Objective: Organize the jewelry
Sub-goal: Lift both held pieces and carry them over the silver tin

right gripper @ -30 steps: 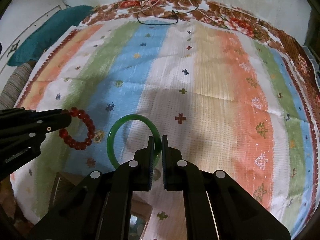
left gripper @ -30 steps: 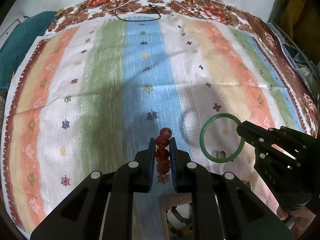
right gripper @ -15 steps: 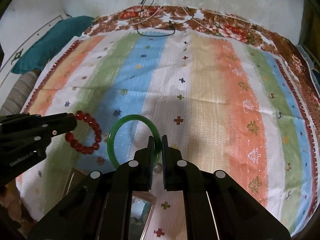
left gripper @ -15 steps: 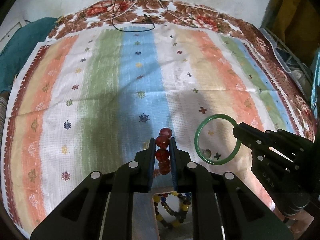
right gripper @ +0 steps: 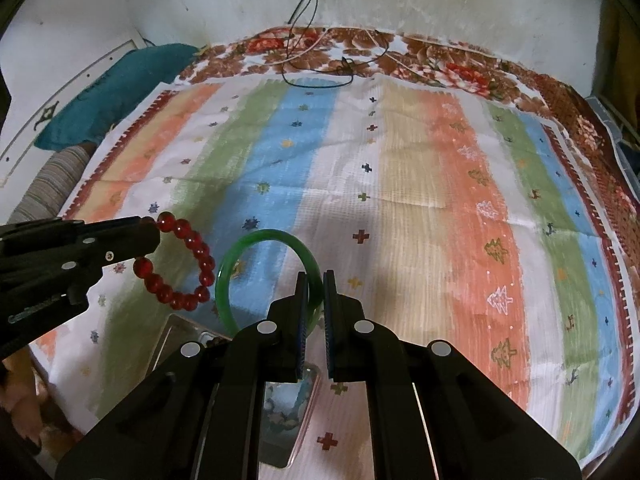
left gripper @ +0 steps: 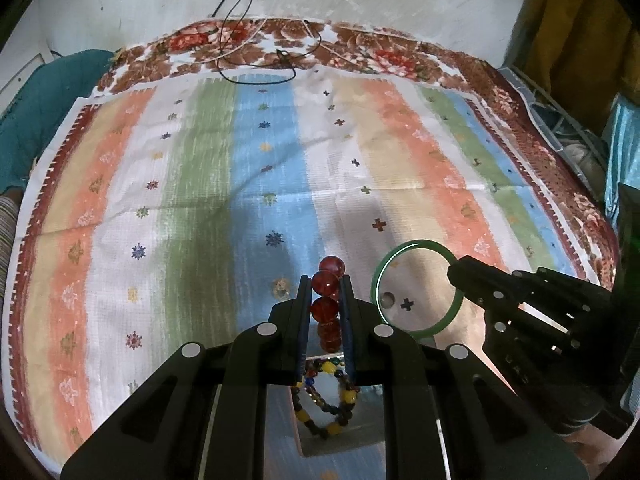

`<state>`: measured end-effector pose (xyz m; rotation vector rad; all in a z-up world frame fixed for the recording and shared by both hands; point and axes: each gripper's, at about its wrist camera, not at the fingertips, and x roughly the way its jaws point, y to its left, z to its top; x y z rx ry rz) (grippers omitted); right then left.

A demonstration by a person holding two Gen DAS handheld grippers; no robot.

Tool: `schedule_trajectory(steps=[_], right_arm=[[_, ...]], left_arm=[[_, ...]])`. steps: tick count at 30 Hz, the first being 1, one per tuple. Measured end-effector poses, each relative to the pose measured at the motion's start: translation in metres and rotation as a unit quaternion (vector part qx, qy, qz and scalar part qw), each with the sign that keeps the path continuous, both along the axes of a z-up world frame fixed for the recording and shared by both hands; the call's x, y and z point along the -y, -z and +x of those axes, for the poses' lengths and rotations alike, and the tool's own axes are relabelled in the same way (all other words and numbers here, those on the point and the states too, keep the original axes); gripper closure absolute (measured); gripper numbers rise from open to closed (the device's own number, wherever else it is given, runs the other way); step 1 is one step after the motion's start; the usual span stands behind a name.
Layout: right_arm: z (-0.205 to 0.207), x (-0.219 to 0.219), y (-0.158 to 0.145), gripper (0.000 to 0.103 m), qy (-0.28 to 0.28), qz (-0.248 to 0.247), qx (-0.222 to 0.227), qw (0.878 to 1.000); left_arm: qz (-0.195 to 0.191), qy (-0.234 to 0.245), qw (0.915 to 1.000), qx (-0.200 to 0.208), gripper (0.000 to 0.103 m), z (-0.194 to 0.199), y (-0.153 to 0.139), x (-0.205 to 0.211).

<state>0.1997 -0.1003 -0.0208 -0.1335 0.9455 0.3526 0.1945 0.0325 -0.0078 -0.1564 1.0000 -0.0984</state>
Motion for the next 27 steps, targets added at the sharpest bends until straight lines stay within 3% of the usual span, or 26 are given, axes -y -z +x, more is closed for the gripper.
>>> schedule_trajectory(steps=[27], right_arm=[[-0.043,0.004,-0.012,0.095,-0.013,-0.002,0.022,1.0]], left_arm=[[-0.003,0.03,0.9988,0.038,0.09,-0.053,-0.024,0.014]])
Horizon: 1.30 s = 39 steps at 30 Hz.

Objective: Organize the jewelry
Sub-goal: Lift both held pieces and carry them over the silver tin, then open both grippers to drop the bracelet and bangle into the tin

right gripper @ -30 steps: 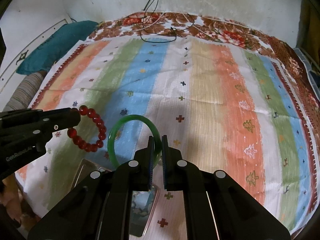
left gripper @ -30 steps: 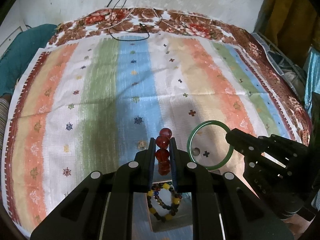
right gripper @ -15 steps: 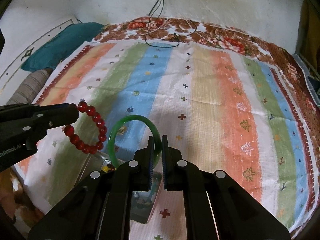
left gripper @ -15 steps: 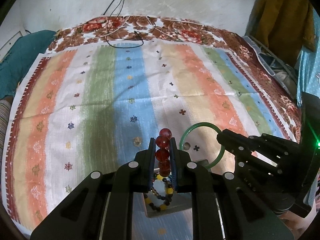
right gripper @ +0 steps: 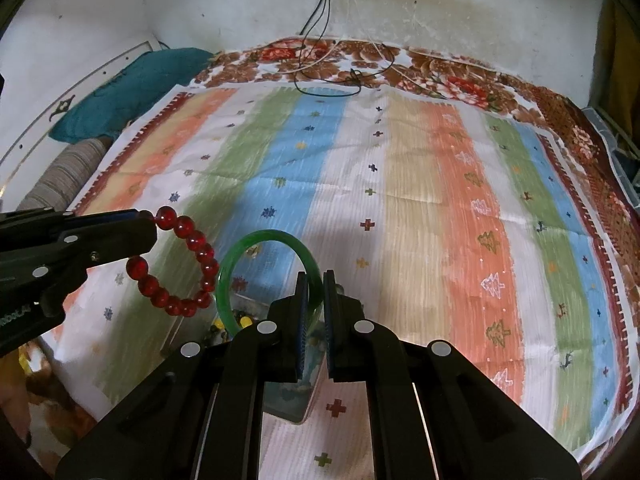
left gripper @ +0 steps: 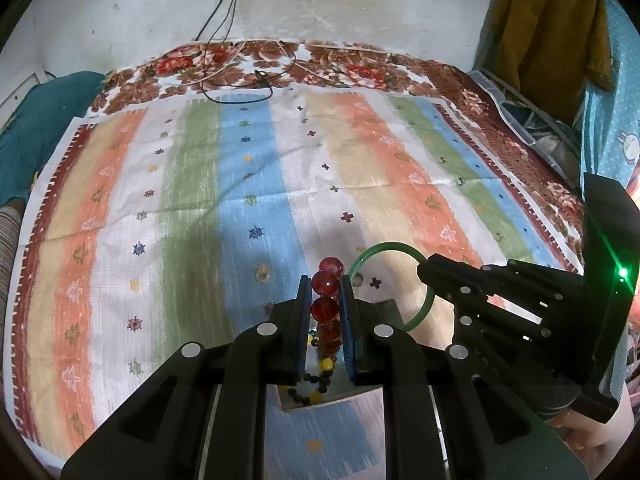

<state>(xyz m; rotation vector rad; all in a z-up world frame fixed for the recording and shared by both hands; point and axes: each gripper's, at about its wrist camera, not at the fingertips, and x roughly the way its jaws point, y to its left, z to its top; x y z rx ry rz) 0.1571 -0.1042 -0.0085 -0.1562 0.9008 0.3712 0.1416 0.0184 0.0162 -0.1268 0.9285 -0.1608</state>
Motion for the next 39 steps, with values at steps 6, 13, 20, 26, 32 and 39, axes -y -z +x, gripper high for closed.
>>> schedule_trajectory(steps=[6,13,20,26,32,39], right_arm=[[-0.013,0.002,-0.002,0.095,-0.004,0.003,0.0,1.0],[-0.026,0.0,-0.001,0.095,-0.014,0.006,-0.003,1.0],[-0.032,-0.003,0.004,0.094,-0.029,0.009,-0.016,0.999],[-0.027,-0.001,0.008,0.062,-0.021,0.028,-0.038,0.999],[-0.023,0.001,0.01,0.056,-0.008,0.018,-0.039,0.999],[-0.014,0.002,0.013,0.045,-0.003,0.016,-0.047,0.999]], left_arm=[[-0.002,0.004,1.0,0.008,0.09,-0.011,-0.004,0.002],[-0.003,0.008,0.9999,0.011,0.09,-0.02,-0.005,0.002],[-0.003,0.005,1.0,0.007,0.09,-0.024,-0.002,-0.001],[-0.004,-0.006,1.0,0.003,0.089,-0.022,0.0,-0.008],[-0.005,-0.017,0.9998,-0.001,0.085,-0.018,0.003,-0.015],[-0.002,-0.036,0.9992,-0.018,0.066,-0.005,0.012,-0.025]])
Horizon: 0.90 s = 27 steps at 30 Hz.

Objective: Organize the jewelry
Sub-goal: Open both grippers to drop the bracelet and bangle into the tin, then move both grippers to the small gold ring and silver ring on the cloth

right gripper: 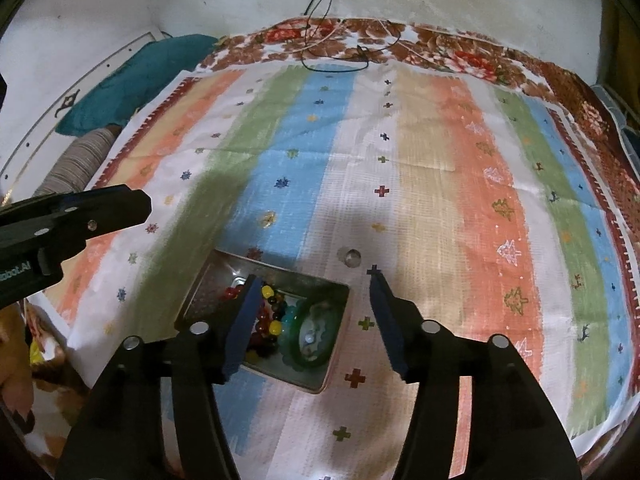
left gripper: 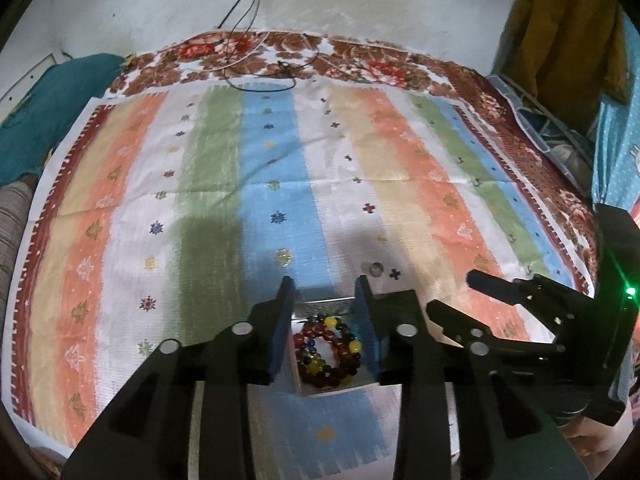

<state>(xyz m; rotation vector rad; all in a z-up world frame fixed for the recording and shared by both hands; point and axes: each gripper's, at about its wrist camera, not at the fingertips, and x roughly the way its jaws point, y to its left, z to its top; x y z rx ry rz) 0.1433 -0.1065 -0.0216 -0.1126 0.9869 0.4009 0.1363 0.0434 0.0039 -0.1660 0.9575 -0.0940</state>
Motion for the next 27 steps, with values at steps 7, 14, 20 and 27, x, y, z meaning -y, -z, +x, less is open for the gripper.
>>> schedule_trajectory(steps=[7,14,20,27], right_arm=[[0.012,0.0,0.004,0.041,0.002,0.0,-0.018,1.0],[0.027,0.001,0.009,0.039,0.011,0.0,-0.035,0.999],[0.039,0.0,0.017,0.038,0.01,-0.012,-0.05,0.999],[0.051,0.003,0.031,0.038,0.019,-0.016,-0.077,0.997]], left_arm=[[-0.016,-0.041,0.9988,-0.022,0.054,0.016,0.011,-0.021],[0.006,-0.046,0.9979,-0.045,0.049,0.033,0.026,-0.02],[0.024,-0.046,0.9972,-0.054,0.049,0.046,0.037,-0.014],[0.027,-0.054,0.9955,-0.073,0.046,0.065,0.053,-0.015]])
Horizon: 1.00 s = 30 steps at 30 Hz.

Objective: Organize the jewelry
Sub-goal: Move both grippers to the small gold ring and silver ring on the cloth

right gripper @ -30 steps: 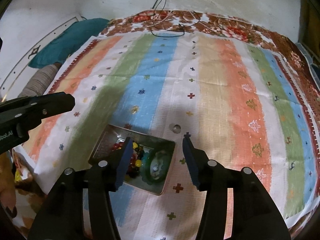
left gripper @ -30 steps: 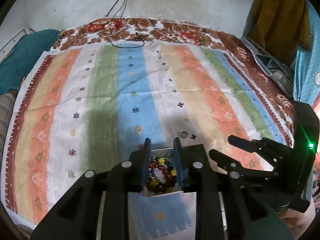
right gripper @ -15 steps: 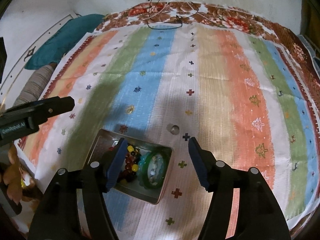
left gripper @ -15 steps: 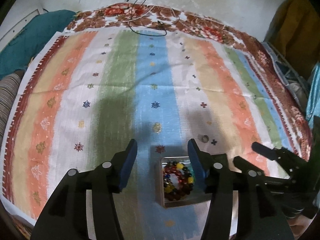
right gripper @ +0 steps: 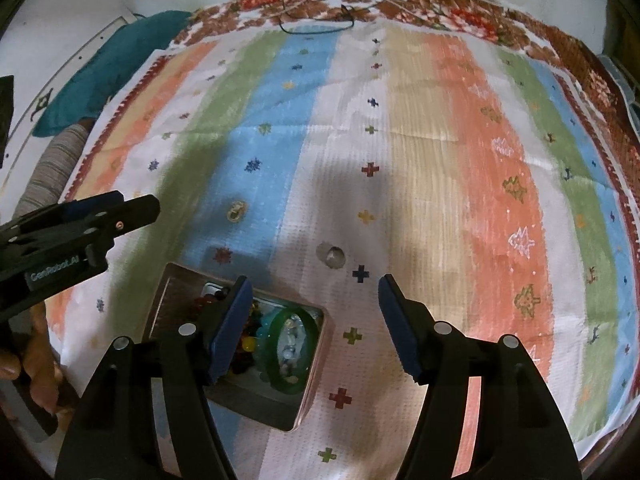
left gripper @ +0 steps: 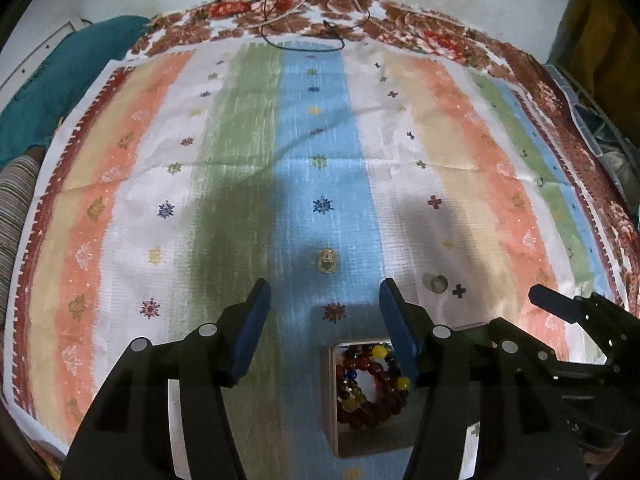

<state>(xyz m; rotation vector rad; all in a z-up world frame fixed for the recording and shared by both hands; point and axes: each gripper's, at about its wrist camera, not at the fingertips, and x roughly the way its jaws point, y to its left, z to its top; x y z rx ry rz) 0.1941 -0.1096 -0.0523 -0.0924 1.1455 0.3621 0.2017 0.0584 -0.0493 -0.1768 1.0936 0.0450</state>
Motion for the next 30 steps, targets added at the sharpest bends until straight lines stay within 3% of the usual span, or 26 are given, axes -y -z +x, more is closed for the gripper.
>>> schedule_trajectory(steps=[5,30], right_arm=[[0.007,0.003,0.005,0.038,0.007,0.019,-0.019,1.0],[0.032,-0.015,0.032,0.038,-0.013,-0.037,-0.038,0.999]], left_arm=[[-0.003,-0.002,1.0,-0.008,0.046,0.007,0.006,-0.001],[0.01,0.011,0.999,-0.043,0.044,0.039,0.037,0.003]])
